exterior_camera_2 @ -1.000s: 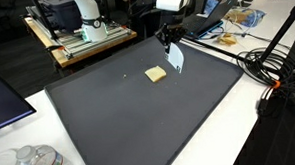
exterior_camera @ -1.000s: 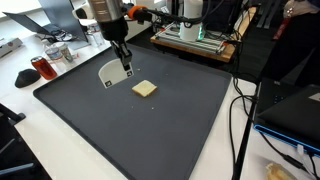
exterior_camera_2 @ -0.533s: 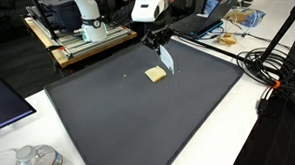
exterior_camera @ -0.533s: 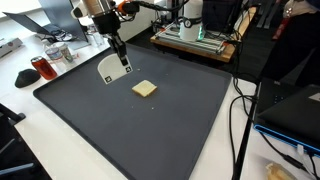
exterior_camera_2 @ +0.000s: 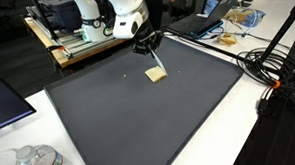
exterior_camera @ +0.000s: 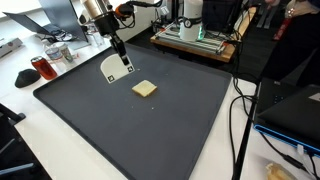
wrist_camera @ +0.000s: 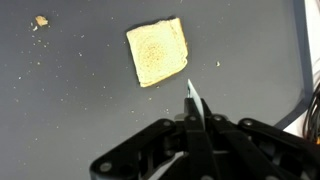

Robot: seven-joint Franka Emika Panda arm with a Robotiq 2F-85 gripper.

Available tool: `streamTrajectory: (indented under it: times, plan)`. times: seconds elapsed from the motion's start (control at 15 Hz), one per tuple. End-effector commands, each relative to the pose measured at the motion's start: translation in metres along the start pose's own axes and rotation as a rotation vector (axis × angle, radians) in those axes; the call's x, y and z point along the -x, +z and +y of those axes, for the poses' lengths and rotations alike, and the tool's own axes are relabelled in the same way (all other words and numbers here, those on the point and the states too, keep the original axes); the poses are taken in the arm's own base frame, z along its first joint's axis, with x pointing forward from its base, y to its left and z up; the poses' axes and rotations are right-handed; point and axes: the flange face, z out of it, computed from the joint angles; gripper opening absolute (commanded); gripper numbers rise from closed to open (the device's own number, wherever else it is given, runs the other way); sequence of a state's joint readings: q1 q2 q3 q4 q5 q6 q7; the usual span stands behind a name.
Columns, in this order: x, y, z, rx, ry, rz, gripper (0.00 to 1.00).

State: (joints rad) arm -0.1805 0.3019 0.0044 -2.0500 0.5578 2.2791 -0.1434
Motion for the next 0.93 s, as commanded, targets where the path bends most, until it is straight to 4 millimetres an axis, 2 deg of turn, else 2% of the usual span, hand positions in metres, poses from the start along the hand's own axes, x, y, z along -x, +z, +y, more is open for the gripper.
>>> streamTrajectory:
  times: [0.0, 0.27, 0.33, 0.67, 0.73, 0.87]
  plan:
    - [0.011, 0.005, 0.021, -0.058, 0.031, 0.019, 0.01]
    - [0.017, 0.019, 0.037, -0.077, 0.054, 0.018, 0.01]
    - [0.011, 0.016, 0.029, -0.054, 0.050, 0.003, 0.04]
    - [0.014, 0.021, 0.034, -0.054, 0.056, -0.002, 0.04]
    - [0.016, 0.023, 0.036, -0.057, 0.054, 0.009, 0.01]
    - [0.021, 0.026, 0.048, -0.076, 0.078, 0.029, 0.01]
